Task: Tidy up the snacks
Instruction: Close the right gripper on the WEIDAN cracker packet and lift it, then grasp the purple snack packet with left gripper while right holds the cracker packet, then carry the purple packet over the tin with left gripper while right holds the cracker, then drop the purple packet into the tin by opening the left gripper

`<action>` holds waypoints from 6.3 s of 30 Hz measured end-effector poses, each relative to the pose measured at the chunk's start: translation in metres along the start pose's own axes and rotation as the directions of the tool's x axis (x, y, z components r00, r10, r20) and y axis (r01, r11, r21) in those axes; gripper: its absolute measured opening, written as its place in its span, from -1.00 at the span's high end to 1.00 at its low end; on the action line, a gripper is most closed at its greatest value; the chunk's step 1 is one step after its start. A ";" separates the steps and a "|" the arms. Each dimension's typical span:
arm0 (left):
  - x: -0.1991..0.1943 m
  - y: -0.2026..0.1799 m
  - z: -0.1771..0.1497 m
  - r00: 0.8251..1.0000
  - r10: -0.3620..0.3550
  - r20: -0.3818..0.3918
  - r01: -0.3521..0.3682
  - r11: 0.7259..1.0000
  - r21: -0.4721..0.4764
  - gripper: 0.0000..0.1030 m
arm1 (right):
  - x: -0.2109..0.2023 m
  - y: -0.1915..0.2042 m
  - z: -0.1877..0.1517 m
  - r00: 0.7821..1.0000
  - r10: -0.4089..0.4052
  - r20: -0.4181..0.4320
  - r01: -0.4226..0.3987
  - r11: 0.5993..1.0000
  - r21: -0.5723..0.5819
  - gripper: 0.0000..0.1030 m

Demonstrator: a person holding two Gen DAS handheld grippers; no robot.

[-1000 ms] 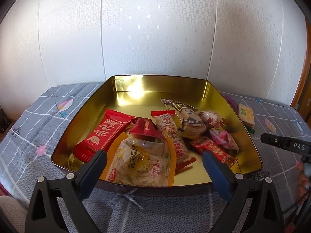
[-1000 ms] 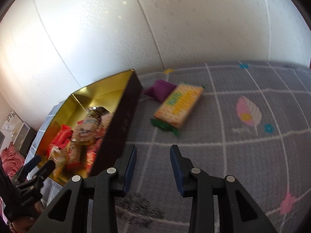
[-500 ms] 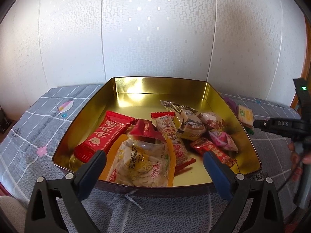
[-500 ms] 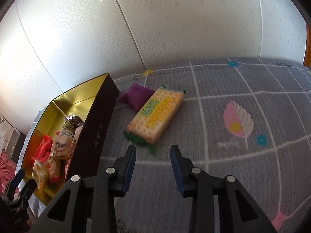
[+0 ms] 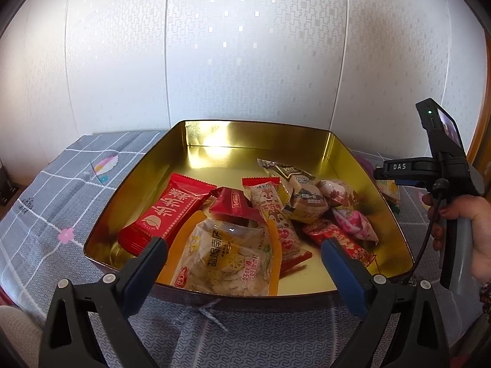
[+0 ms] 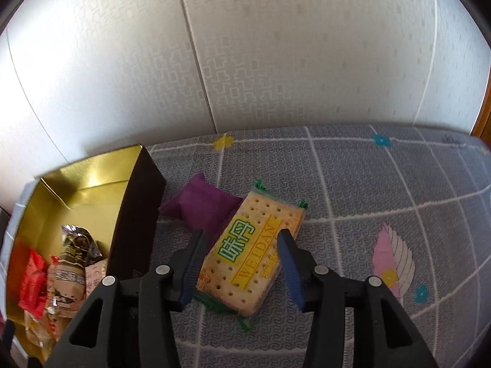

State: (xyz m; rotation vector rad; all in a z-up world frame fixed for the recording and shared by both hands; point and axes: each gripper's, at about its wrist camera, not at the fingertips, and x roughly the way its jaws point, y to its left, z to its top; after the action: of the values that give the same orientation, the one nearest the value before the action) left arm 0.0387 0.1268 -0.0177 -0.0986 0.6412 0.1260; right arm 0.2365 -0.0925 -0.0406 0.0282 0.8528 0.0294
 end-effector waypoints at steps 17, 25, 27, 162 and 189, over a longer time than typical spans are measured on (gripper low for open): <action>0.001 0.001 0.001 1.000 0.003 -0.001 -0.003 1.000 -0.011 -0.96 | 0.001 -0.027 -0.021 0.998 -0.057 0.001 0.057 0.998 0.018 0.08; 0.003 -0.006 -0.001 1.000 0.003 -0.008 -0.002 1.000 0.009 -0.96 | -0.025 -0.077 -0.044 1.000 0.003 0.016 -0.003 1.000 0.027 0.08; 0.003 -0.008 -0.002 1.000 0.001 -0.008 -0.001 1.000 0.012 -0.96 | -0.032 -0.086 -0.048 1.000 0.013 0.010 -0.013 0.999 0.038 0.08; 0.020 -0.148 0.040 0.955 -0.295 -0.035 0.297 0.944 0.141 0.27 | -0.085 -0.109 -0.068 0.973 0.078 0.219 -0.075 0.997 -0.020 0.09; 0.076 0.028 0.072 0.983 -0.081 -0.163 0.063 0.992 -0.112 0.26 | -0.099 -0.052 -0.084 0.956 0.184 0.231 -0.157 0.979 -0.128 0.09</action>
State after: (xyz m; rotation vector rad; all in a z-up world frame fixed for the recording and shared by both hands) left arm 0.1378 0.1700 -0.0071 -0.2375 0.7976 0.0827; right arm 0.1088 -0.1467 -0.0234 0.0029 0.6016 0.2309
